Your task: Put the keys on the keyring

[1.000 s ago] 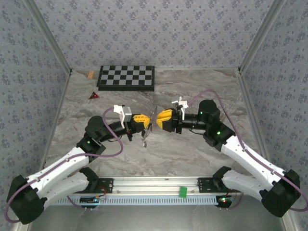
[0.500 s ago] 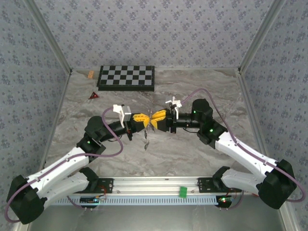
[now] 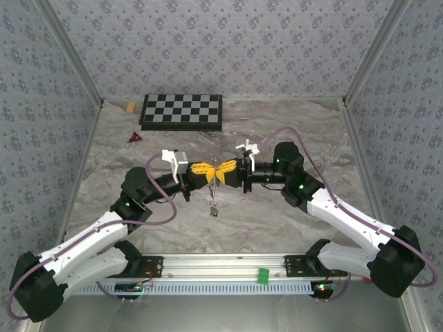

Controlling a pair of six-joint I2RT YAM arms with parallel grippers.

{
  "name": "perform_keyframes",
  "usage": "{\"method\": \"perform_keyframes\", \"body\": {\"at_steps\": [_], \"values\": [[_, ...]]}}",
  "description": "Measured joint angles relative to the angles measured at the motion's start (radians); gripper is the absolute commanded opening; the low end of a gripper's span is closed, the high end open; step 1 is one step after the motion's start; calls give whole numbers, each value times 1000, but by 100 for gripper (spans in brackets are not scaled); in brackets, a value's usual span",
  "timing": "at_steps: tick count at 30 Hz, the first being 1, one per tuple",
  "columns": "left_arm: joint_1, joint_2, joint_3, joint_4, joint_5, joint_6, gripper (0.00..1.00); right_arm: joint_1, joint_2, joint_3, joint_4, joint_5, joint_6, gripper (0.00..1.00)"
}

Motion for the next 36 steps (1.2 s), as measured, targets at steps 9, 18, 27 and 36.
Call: {"method": "perform_keyframes", "body": {"at_steps": [9,18,27,36], "values": [[1,0,-1,2,-14,0,0,0,-1,0,2,1,2,0],[-4,0,-1,-6,-14,-1,16,0,-15,0,-30,3,-18,0],[-4,0,-1,-27,-29,3,35,-24,-27,50,-242,12,-125,0],[-4,0,-1,-124,-47,55,36,-43,-22,230,-610,54,-320,0]]}}
